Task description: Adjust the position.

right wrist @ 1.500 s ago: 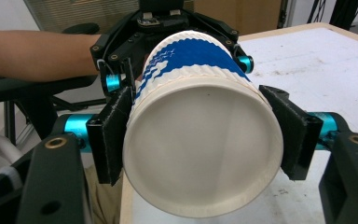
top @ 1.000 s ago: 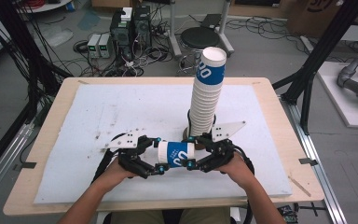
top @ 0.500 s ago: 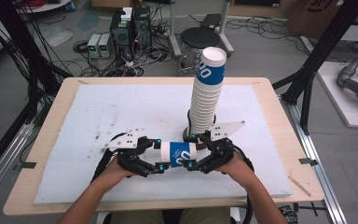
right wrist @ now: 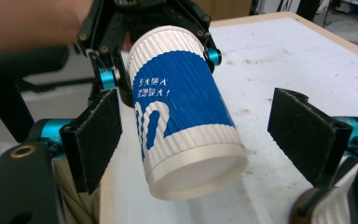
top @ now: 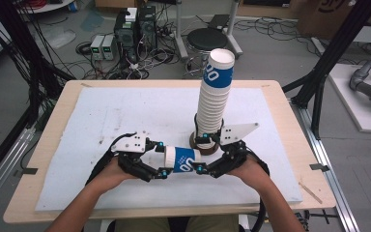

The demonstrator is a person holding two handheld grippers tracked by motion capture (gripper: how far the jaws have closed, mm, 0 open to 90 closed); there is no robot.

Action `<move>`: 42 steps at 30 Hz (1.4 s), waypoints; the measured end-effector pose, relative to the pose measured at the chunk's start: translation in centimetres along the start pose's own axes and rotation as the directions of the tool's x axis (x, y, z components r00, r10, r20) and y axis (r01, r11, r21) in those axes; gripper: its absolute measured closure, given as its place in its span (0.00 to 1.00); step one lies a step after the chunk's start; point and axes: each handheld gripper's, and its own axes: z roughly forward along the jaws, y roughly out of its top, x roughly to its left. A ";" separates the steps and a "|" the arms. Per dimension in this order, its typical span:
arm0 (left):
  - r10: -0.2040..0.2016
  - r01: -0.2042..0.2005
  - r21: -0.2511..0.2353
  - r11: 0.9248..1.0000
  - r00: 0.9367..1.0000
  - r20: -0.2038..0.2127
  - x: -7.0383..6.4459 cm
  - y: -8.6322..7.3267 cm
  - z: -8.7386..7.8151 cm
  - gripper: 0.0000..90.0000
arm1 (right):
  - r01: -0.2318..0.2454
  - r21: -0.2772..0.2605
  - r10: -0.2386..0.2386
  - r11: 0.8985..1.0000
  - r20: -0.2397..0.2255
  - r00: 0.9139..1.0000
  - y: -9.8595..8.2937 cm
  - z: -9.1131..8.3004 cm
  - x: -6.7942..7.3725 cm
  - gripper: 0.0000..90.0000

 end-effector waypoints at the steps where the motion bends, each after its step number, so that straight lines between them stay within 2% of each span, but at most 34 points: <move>1: 0.002 -0.002 0.014 1.000 1.000 -0.002 -0.1 0.2 0.0 0.32 | 0.009 0.012 -0.009 1.000 0.003 1.000 0.1 0.0 0.0 0.20; 6: 0.031 -0.031 0.090 0.995 1.000 0.005 -0.1 1.1 -0.1 0.32 | 0.064 0.078 -0.065 0.995 0.014 0.998 0.8 0.3 0.2 0.20; 8: 0.043 -0.044 0.134 0.990 0.999 0.004 0.0 1.6 -0.1 0.32 | 0.092 0.108 -0.095 0.990 0.018 0.995 1.0 0.5 0.3 0.20; 10: 0.049 -0.050 0.157 0.986 0.999 0.008 0.0 2.0 -0.1 0.32 | 0.119 0.146 -0.123 0.982 0.013 0.992 1.4 0.9 0.4 0.20; 13: 0.055 -0.056 0.189 0.980 0.998 0.010 0.1 2.5 -0.1 0.32 | 0.157 0.200 -0.161 0.967 0.006 0.987 1.9 1.5 0.6 0.20; 19: 0.069 -0.069 0.244 0.967 0.998 0.010 0.1 3.5 0.2 0.32 | 0.232 0.312 -0.240 0.921 -0.012 0.971 2.9 3.0 1.0 0.20; 22: 0.071 -0.070 0.254 0.965 0.997 0.008 0.1 3.8 0.3 0.32 | 0.256 0.357 -0.265 0.898 -0.025 0.964 3.3 3.6 1.2 0.21; 25: 0.072 -0.072 0.269 0.960 0.997 0.008 0.0 3.9 0.5 0.32 | 0.265 0.384 -0.276 0.885 -0.027 0.961 3.6 4.1 1.3 0.22; 27: 0.076 -0.076 0.285 0.955 0.997 0.010 0.0 4.1 0.5 0.32 | 0.269 0.398 -0.273 0.877 -0.046 0.961 3.7 4.3 1.3 0.28; 28: 0.080 -0.080 0.291 0.953 0.997 0.012 0.1 4.1 0.5 0.32 | 0.274 0.404 -0.276 0.873 -0.054 0.960 3.8 4.4 1.3 0.28; 34: 0.080 -0.078 0.300 0.951 0.997 0.007 0.0 4.2 0.8 0.32 | 0.281 0.437 -0.285 0.854 -0.058 0.957 3.9 5.0 1.4 0.29; 38: 0.094 -0.088 0.324 0.942 0.996 -0.002 -0.1 4.3 1.0 0.32 | 0.295 0.471 -0.296 0.832 -0.074 0.952 3.9 5.4 1.4 0.31; 42: 0.101 -0.091 0.347 0.934 0.995 -0.012 -0.2 4.4 1.4 0.31 | 0.291 0.493 -0.296 0.820 -0.069 0.953 3.8 5.7 1.4 0.32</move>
